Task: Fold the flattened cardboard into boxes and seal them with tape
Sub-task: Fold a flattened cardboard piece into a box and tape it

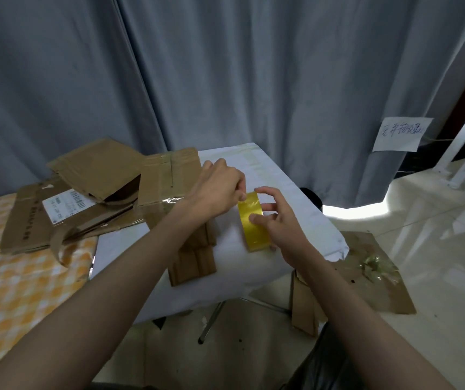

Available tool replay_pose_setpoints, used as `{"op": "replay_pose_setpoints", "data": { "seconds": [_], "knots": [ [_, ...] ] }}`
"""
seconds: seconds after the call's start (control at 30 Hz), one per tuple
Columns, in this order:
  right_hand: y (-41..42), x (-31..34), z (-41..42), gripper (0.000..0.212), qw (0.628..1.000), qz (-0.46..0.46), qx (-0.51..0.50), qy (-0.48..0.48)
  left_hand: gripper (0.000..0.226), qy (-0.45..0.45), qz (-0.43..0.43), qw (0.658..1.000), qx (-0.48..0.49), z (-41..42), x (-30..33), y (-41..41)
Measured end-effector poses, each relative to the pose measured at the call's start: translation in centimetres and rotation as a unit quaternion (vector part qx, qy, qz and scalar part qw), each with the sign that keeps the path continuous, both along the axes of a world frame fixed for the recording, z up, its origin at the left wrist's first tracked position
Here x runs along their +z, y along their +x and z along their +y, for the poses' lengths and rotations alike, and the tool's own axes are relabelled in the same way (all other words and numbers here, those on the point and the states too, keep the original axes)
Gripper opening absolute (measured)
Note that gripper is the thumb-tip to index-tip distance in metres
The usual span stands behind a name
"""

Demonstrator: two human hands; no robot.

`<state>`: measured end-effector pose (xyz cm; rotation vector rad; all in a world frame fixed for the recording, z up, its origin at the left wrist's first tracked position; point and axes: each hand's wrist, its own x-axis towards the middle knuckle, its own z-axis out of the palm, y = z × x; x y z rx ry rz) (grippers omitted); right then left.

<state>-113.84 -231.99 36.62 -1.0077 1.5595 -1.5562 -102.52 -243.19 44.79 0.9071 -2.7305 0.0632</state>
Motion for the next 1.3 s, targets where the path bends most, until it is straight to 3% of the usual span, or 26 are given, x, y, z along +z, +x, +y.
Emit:
{"op": "replay_pose_setpoints", "data": {
  "seconds": [0.17,0.3,0.4,0.57,0.73,0.87,1.07,1.2,1.3],
  "knots": [
    [-0.3,1.2,-0.2,0.017,0.999,-0.009,0.005,-0.053,0.012,0.028,0.064,0.998,0.001,-0.3,2.0,1.1],
    [-0.5,2.0,0.2,0.015,0.995,0.022,0.049,-0.081,0.005,0.011,0.02,0.996,0.08,-1.5,2.7,1.7],
    [-1.1,2.9,0.2,0.016,0.992,0.041,0.076,-0.089,0.013,0.055,-0.006,0.994,0.094,-2.4,1.4,2.5],
    [-1.5,4.4,-2.3,0.015,0.995,0.054,0.063,-0.063,0.009,-0.021,0.137,0.988,0.066,-1.7,1.6,3.4],
    [-1.4,2.4,-5.0,0.015,0.989,0.145,-0.011,-0.033,0.012,-0.019,0.131,0.989,0.062,-2.2,2.5,4.3],
    [-1.8,0.0,-7.3,0.012,0.947,0.322,-0.008,-0.004,0.017,-0.008,0.13,0.989,0.074,-2.5,1.8,5.8],
    [-0.9,-2.1,-7.9,0.018,0.874,0.485,0.016,0.023,0.013,0.009,0.128,0.987,0.101,-3.2,1.1,8.6],
    [-0.3,-3.4,-7.7,0.034,0.83,0.554,0.046,0.03,0.011,0.017,0.129,0.986,0.101,-3.1,1.2,9.4],
    [-0.4,-5.1,-6.9,0.034,0.834,0.549,0.06,0.021,0.009,0.017,0.142,0.986,0.085,-3.0,1.1,10.2]
  ]
}}
